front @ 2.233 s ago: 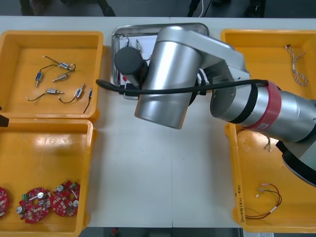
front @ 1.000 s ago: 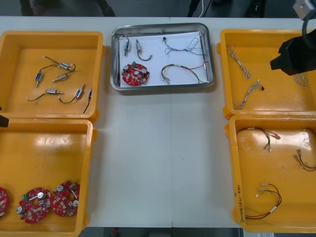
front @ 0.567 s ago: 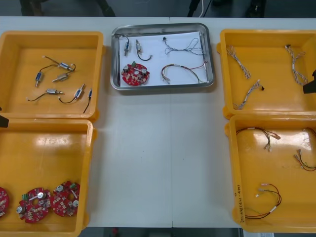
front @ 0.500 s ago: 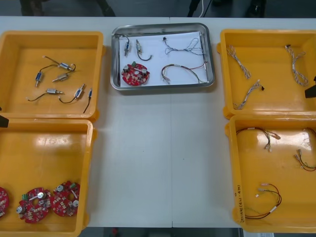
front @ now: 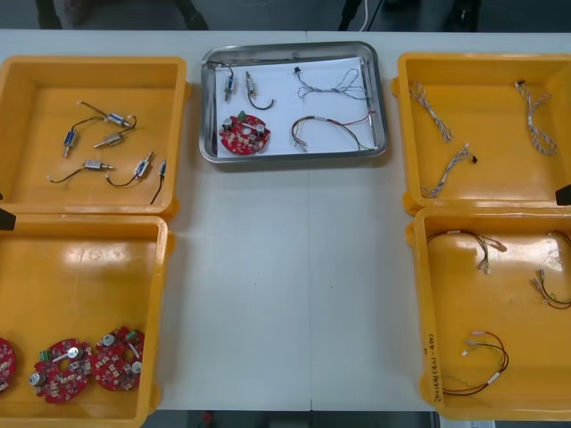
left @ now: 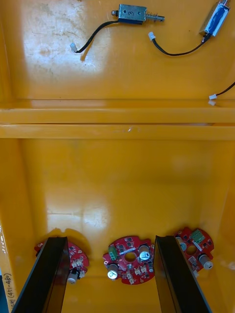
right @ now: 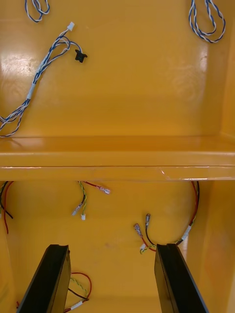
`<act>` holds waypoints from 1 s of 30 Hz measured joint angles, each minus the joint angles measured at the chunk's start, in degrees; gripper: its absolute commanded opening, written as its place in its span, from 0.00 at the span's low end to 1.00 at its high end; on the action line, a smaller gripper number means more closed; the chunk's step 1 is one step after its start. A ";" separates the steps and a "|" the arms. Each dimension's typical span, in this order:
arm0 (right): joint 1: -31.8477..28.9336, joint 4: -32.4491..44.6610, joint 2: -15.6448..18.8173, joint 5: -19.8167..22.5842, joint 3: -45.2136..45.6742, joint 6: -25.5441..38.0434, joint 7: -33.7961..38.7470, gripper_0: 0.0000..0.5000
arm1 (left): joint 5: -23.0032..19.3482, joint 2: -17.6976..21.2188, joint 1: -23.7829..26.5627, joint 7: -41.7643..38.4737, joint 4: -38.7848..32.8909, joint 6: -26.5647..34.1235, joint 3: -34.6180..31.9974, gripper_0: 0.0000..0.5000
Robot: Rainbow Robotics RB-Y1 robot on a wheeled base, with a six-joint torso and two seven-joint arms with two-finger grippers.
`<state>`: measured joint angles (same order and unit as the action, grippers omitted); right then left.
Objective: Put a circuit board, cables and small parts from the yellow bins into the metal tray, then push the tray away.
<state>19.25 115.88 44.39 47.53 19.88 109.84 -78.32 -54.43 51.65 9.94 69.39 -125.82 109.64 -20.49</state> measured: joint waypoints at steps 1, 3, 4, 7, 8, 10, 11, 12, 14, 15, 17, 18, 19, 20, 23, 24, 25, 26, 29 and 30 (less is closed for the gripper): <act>-0.06 0.16 -0.02 -0.02 0.05 0.00 0.00 1.00 | 0.00 0.00 0.00 0.00 0.00 0.00 0.00 1.00; -0.32 0.86 -0.03 -0.12 0.06 0.00 0.03 1.00 | 0.00 0.00 0.00 0.00 0.00 0.00 0.00 1.00; -0.52 1.39 -0.03 -0.16 0.06 0.00 0.08 1.00 | 0.00 0.00 0.00 0.00 0.00 0.00 0.00 1.00; -1.31 3.34 -0.07 -0.43 0.06 0.00 0.70 1.00 | 0.00 0.00 0.00 0.00 0.00 0.00 0.00 1.00; -1.59 3.86 -0.09 -0.43 0.06 0.00 0.82 1.00 | 0.00 0.00 0.00 0.00 0.00 0.00 0.00 1.00; -2.08 4.52 -0.11 -0.44 0.07 0.00 0.85 1.00 | 0.00 0.00 0.00 0.00 0.00 0.00 0.00 1.00; -2.29 4.75 -0.13 -0.44 0.07 0.00 0.86 1.00 | 0.00 0.00 0.00 0.00 0.00 0.00 0.00 1.00; -2.48 4.99 -0.15 -0.44 0.07 0.00 0.87 1.00 | 0.00 0.00 0.00 0.00 0.00 0.00 0.00 1.00; -2.82 5.55 -0.20 -0.44 0.07 0.00 0.95 1.00 | 0.00 0.00 0.00 0.00 0.00 0.00 0.00 1.00; -3.00 5.85 -0.21 -0.44 0.07 0.00 1.11 1.00 | 0.00 0.00 0.00 0.00 0.00 0.00 0.00 1.00; -3.32 6.34 -0.22 -0.44 0.07 0.00 2.12 1.00 | 0.00 0.00 0.00 0.00 0.00 0.00 0.00 1.00; -3.49 6.59 -0.22 -0.44 0.07 0.00 2.60 1.00 | 0.00 0.00 0.00 0.00 0.00 0.00 0.00 1.00; -3.63 6.77 -0.22 -0.45 0.07 0.00 2.70 1.00 | 0.00 0.00 0.00 0.00 0.00 0.00 0.00 1.00; -3.72 6.93 -0.22 -0.45 0.07 0.00 2.70 1.00 | 0.00 0.00 0.00 0.00 0.00 0.00 0.00 1.00; -3.78 7.09 -0.22 -0.45 0.07 0.00 2.70 1.00 | 0.00 0.00 0.00 0.00 0.00 0.00 0.00 1.00; -3.78 7.11 -0.22 -0.45 0.07 0.00 2.70 1.00 | 0.00 0.00 0.00 0.00 0.00 0.00 0.00 1.00; -3.79 7.12 -0.22 -0.46 0.07 0.00 2.70 1.00 | 0.00 0.00 0.00 0.00 0.00 0.00 0.00 1.00; -3.79 7.13 -0.22 -0.46 0.07 0.00 2.70 1.00 | 0.00 0.00 0.00 0.00 0.00 0.00 0.00 1.00; -3.82 7.14 -0.22 -0.46 0.07 0.00 2.70 1.00 | 0.00 0.00 0.00 0.00 0.00 0.00 0.00 1.00; -3.83 7.14 -0.23 -0.46 0.07 0.00 2.70 1.00 | 0.00 0.00 0.00 0.00 0.00 0.00 0.00 1.00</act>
<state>15.42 123.02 44.17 47.06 19.95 109.84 -75.62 -54.43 51.65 9.94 69.39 -125.82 109.64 -20.49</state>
